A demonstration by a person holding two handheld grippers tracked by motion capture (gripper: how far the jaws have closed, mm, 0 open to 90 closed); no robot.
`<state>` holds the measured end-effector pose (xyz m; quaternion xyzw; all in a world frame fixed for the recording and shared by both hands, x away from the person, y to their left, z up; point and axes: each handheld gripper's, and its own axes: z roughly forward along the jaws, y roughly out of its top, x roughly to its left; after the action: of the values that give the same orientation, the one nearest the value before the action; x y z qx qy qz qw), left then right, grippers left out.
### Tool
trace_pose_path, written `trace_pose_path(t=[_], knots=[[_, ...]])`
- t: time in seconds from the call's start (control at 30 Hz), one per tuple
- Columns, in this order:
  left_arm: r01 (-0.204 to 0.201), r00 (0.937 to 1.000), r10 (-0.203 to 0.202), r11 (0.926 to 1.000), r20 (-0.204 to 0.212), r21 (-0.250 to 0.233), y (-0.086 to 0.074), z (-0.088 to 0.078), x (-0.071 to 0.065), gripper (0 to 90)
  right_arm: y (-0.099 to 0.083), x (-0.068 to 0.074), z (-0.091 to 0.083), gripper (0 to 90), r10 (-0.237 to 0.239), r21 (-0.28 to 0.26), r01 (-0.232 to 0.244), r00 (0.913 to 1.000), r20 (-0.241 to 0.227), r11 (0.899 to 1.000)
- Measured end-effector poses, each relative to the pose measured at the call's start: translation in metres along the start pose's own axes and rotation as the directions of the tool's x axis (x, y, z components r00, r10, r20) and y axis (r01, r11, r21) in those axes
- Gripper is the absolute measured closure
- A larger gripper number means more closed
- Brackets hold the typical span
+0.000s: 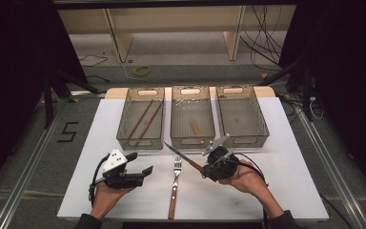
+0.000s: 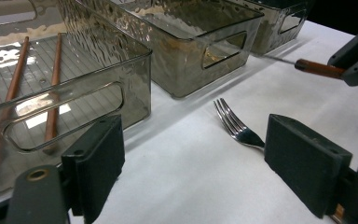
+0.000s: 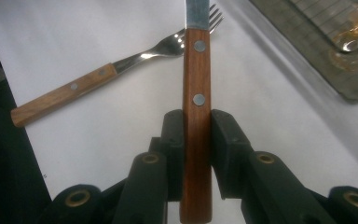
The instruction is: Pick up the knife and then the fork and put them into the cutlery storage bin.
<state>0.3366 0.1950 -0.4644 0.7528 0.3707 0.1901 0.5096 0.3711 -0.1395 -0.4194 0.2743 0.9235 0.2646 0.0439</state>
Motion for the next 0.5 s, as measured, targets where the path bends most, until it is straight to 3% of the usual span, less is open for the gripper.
trace_pose_path(t=[0.3, 0.5], knots=[[0.0, 1.0, 0.0, 1.0, 0.001, -0.004, 0.0, 0.0, 0.0, 19.3, 0.002, -0.015, -0.018, 76.6, 0.045, -0.065, -0.043, 0.9985, 0.03, 0.997], [0.005, 1.0, -0.005, 0.9999, 0.001, -0.012, 0.0, 0.0, 0.001, 19.2, 0.006, -0.033, -0.032, 76.6, 0.084, -0.115, -0.077, 0.9944, 0.064, 0.99]])
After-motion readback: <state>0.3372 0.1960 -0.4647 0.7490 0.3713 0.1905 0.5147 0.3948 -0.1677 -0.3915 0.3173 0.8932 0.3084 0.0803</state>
